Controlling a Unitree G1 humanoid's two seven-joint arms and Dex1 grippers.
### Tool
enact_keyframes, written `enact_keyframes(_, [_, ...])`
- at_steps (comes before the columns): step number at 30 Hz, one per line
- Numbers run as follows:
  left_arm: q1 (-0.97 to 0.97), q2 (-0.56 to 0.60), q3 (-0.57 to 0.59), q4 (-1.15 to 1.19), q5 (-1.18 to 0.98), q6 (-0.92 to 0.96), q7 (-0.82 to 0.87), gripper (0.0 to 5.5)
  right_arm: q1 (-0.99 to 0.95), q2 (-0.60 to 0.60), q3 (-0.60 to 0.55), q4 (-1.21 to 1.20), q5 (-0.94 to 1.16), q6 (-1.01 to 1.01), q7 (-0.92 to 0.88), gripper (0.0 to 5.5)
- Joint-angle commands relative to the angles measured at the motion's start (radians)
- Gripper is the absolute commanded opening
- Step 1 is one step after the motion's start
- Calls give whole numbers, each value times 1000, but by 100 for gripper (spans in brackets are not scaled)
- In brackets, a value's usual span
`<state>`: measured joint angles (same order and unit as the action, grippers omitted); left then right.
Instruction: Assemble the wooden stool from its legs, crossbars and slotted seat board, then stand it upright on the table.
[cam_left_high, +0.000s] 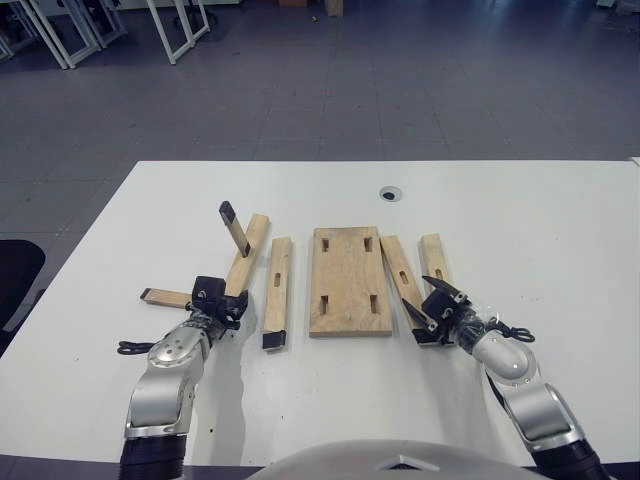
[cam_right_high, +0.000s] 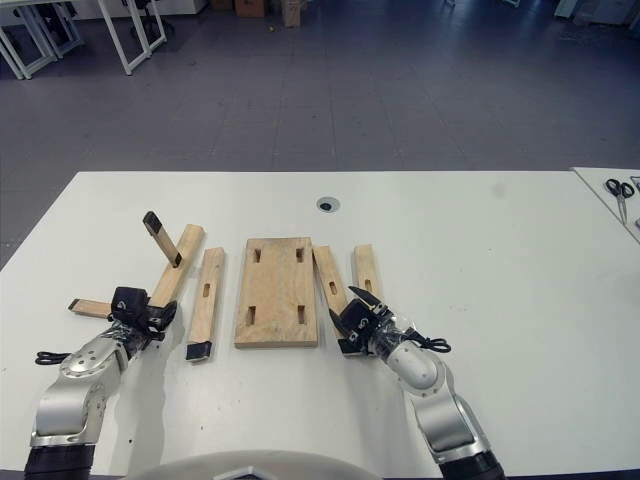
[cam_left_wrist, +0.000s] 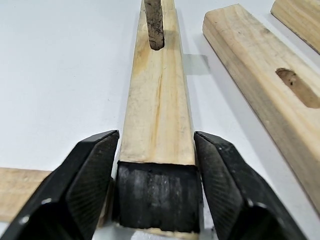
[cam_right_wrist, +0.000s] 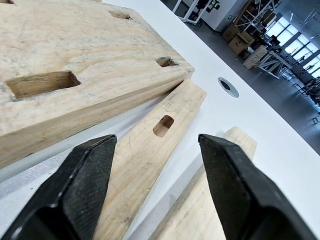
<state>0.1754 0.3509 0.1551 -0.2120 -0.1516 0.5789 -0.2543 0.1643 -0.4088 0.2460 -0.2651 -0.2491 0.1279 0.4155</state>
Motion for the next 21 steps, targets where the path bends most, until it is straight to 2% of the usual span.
enact_keyframes(1, [-7, 9, -21, -2, -10, 42, -27, 247, 6, 0, -6, 13, 0, 25, -3, 301])
enact_keyframes(3, [-15, 31, -41, -18, 8, 62, -36, 210, 3, 2, -7, 13, 1, 25, -5, 301])
enact_keyframes(8, [-48, 34, -41, -42, 2, 83, -38, 205, -1, 3, -7, 13, 0, 24, -11, 301])
enact_keyframes(14, [-201, -50, 130, -58, -98, -58, 42, 205, -39, 58, -74, -21, 70, 27, -55, 301])
enact_keyframes(18, [-289, -69, 181, -82, -208, -74, 18, 205, -79, 155, -136, -105, 329, 237, 9, 301])
enact_keyframes(21, [-307, -68, 211, -157, -429, 47, -57, 205, -167, 235, -233, -208, 638, 492, 22, 355])
